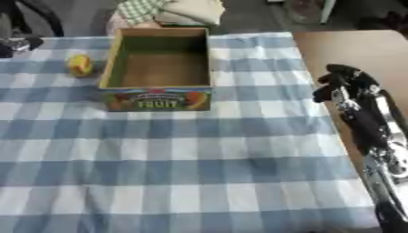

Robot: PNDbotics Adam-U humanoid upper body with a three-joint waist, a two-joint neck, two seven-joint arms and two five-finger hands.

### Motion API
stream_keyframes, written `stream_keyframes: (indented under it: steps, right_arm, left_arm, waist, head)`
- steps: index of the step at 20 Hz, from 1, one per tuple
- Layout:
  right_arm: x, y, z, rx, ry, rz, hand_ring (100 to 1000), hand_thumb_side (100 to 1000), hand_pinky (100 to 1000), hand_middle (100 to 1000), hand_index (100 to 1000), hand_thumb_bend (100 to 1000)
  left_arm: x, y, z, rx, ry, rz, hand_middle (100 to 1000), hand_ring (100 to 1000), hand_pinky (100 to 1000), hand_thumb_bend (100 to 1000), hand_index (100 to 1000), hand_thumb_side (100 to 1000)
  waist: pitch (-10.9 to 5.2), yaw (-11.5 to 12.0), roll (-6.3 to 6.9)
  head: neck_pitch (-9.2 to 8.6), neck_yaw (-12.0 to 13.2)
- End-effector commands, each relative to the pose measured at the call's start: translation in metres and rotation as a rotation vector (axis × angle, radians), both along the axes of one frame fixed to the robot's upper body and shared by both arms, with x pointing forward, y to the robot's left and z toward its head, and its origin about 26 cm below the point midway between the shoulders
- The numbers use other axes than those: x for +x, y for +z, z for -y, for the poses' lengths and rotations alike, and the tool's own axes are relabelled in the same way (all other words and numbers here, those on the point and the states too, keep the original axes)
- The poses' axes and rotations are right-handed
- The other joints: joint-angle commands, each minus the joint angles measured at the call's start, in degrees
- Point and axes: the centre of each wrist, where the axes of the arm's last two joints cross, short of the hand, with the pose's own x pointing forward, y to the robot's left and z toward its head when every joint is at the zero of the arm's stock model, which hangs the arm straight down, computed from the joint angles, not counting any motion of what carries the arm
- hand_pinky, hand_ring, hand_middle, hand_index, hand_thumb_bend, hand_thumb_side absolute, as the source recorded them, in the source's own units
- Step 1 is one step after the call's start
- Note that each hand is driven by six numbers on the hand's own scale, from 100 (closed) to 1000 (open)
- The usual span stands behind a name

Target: Pick up objects on the table and place them in the box.

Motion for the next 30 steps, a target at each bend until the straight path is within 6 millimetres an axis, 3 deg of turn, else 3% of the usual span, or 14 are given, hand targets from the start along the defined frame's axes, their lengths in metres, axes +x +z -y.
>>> stream_keyframes:
  steps: [1, 11, 30]
  right_arm:
    - [0.001, 0.011, 0.003, -0.023, 0.007, 0.03, 567, 456, 575, 603, 779, 100]
    - [0.002, 0.011, 0.001, -0.029, 0.019, 0.028, 567, 458, 575, 603, 779, 100]
    - [0.003, 0.013, -0.003, -0.029, 0.031, 0.034, 567, 457, 574, 603, 779, 100]
  left_arm:
    - [0.014, 0.005, -0.012, 0.032, 0.035, -0.048, 584, 594, 652, 646, 682, 431]
    - [0.046, -0.029, -0.011, 0.016, 0.081, -0.184, 554, 554, 648, 603, 648, 325]
    - [0.053, -0.059, 0.0, -0.02, 0.19, -0.142, 600, 581, 635, 671, 691, 325]
  waist:
    - [-0.91, -0.2, 0.15]
    - [-0.71, -1.4, 0.27]
    - [0.14, -2.7, 0.04]
  head:
    - [0.07, 0.4]
    - [-0.09, 0.9]
    - [-0.52, 1.6]
